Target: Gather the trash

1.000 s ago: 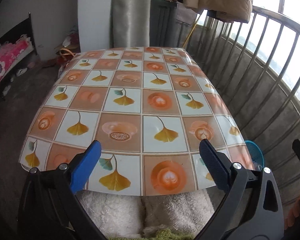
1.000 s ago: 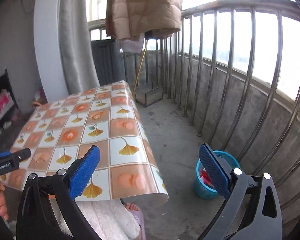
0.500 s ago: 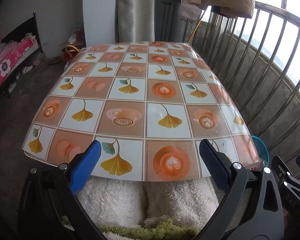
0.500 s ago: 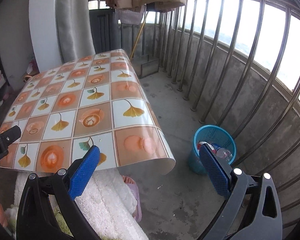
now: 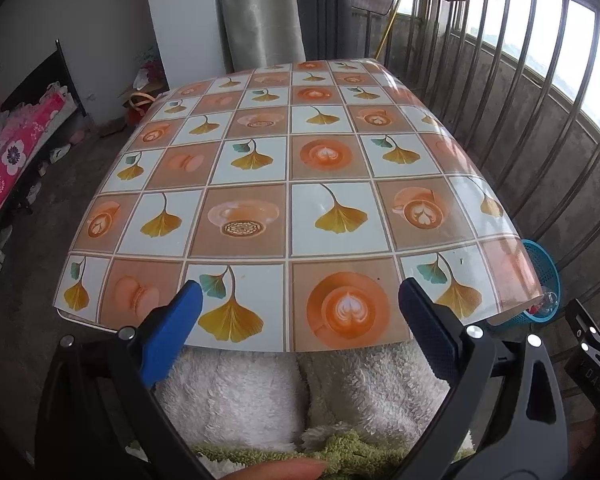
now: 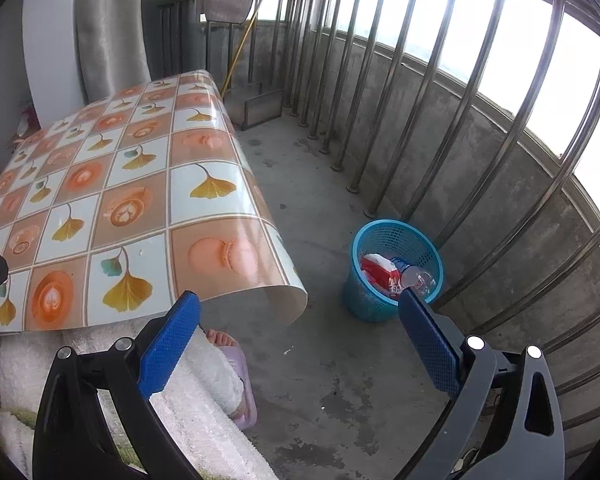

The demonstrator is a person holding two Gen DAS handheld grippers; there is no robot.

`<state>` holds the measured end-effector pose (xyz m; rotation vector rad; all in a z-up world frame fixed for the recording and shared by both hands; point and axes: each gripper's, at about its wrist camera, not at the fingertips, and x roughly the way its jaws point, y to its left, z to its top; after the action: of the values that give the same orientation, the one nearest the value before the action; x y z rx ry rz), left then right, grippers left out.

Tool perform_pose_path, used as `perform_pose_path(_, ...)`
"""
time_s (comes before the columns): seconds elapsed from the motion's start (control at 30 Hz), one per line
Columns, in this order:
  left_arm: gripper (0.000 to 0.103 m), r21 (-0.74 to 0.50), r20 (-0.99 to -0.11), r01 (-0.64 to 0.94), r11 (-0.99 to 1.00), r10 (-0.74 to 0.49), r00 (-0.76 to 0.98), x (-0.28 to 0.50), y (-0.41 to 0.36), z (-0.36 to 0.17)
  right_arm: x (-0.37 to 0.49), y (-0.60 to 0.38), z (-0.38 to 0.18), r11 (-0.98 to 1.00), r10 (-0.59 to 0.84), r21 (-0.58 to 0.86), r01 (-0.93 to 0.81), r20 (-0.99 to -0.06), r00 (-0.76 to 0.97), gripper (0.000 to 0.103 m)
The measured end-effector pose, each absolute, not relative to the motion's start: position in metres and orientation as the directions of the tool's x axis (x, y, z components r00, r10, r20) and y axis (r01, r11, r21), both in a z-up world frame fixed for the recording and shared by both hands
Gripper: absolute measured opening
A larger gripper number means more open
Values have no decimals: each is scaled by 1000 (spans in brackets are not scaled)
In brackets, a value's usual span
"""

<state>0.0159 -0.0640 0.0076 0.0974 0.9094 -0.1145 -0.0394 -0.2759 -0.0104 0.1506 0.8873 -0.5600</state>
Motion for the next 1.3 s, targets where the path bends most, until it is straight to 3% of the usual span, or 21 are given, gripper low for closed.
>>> perform_pose_path(1.3,94,65,-809,200,978,-66,584,10,-83,-1,-51,-286,-16,829,-417,-102,549,-768,487,97)
